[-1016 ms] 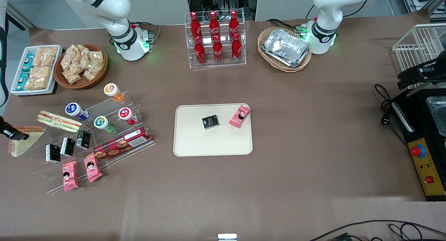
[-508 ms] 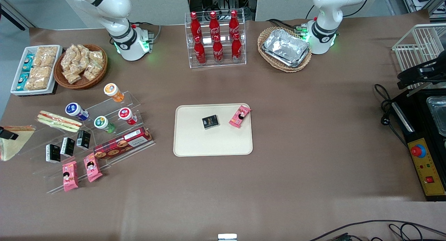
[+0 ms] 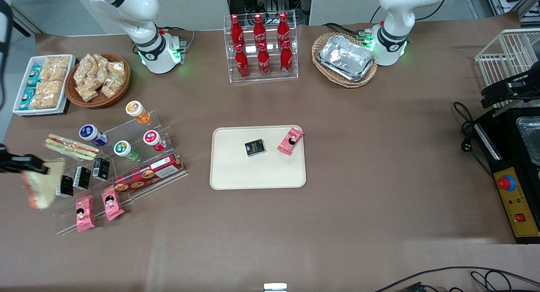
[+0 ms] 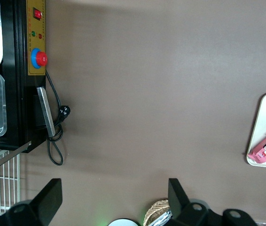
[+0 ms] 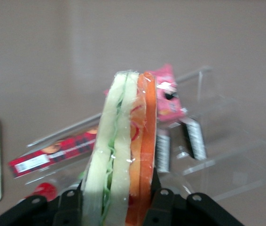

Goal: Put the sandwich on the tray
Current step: 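Lift the sandwich and carry it over the cream tray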

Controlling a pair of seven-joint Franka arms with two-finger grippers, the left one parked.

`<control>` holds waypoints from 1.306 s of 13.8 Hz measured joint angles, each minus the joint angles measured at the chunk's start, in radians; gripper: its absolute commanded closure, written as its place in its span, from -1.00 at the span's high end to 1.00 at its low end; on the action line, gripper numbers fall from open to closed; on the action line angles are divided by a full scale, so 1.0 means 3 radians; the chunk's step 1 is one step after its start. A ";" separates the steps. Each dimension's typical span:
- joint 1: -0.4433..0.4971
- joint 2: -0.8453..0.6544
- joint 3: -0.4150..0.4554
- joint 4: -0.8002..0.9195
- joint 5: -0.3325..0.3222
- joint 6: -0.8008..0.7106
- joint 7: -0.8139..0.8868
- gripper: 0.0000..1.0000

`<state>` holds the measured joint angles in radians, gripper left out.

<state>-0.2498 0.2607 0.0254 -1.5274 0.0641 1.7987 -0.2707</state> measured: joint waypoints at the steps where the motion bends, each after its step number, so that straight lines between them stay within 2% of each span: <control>1: 0.0010 0.0000 0.0162 0.0000 -0.0001 -0.0002 -0.0057 0.00; 3: 0.0062 0.0001 0.0444 0.0000 -0.0001 -0.0009 -0.0190 0.00; 6: 0.0321 0.0015 0.0672 -0.0001 -0.0001 -0.0030 -0.0378 0.00; 12: 0.1124 0.0097 0.0708 -0.0021 -0.0133 -0.0032 -0.1079 -0.01; 15: 0.1513 0.0251 0.0710 -0.0030 -0.0426 0.0066 -0.1249 -0.01; 18: 0.1870 0.0500 0.0709 -0.0039 -0.0526 0.0247 -0.1285 -0.01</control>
<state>0.3111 0.4107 0.2380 -1.5392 -0.0936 1.8727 -0.6563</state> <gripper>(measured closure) 0.502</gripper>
